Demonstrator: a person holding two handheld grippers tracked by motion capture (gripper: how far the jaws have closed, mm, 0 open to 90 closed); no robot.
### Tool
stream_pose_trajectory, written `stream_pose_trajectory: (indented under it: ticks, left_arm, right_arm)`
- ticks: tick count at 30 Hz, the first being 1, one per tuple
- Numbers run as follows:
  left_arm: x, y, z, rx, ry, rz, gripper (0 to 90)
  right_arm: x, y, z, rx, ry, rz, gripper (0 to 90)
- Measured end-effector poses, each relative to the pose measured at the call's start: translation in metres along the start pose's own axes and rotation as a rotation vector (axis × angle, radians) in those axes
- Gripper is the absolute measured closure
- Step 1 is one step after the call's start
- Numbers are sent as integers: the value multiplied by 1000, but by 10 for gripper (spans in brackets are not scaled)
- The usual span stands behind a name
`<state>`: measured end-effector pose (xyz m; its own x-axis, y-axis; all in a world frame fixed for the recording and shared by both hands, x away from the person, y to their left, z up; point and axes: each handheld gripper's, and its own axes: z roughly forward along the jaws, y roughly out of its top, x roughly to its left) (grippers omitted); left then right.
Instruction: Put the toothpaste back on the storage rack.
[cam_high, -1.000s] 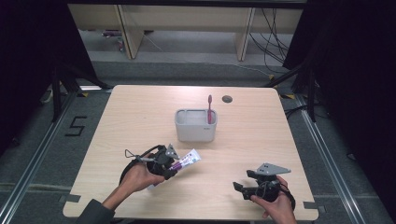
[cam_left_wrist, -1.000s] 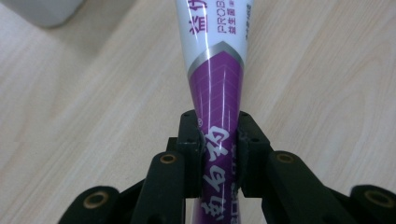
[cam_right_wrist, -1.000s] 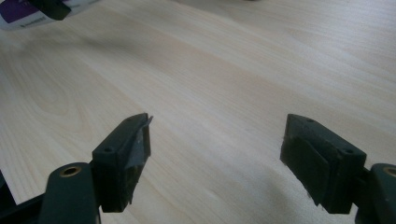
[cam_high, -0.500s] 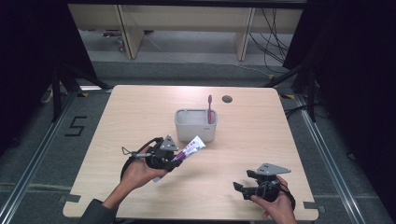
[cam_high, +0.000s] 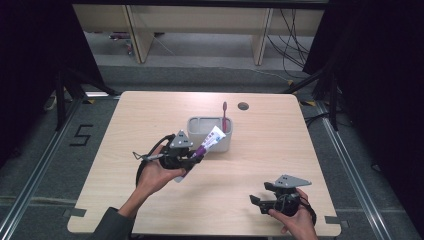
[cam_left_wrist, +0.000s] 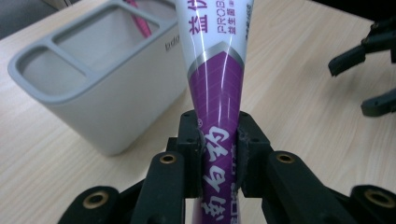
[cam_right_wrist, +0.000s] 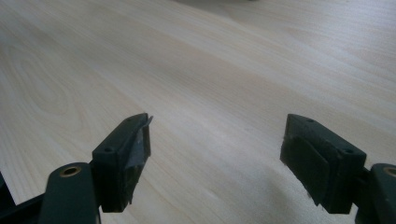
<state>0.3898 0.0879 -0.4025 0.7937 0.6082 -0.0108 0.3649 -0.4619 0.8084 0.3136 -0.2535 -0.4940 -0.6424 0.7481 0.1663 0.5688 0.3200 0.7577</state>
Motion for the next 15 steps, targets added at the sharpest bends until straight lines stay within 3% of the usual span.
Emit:
stream_pose_trajectory:
  ticks: [3,4,5,6,8,15]
  left_arm:
    - [2,9,2,-44,-7,-15,742]
    - [3,12,2,-53,-4,-13,742]
    - [3,15,3,-72,-1,-12,742]
    - [3,18,4,-88,18,-18,742]
    - [6,25,6,-113,26,-28,742]
    - [17,43,11,-233,74,-55,742]
  right_arm:
    - [0,0,0,-1,1,2,248]
    - [2,0,-1,10,4,33,248]
    - [-1,0,0,-2,-6,-9,248]
    - [0,0,0,2,1,16,248]
    - [-1,0,-1,-2,-9,-5,248]
    - [-1,0,-1,-7,-5,-2,248]
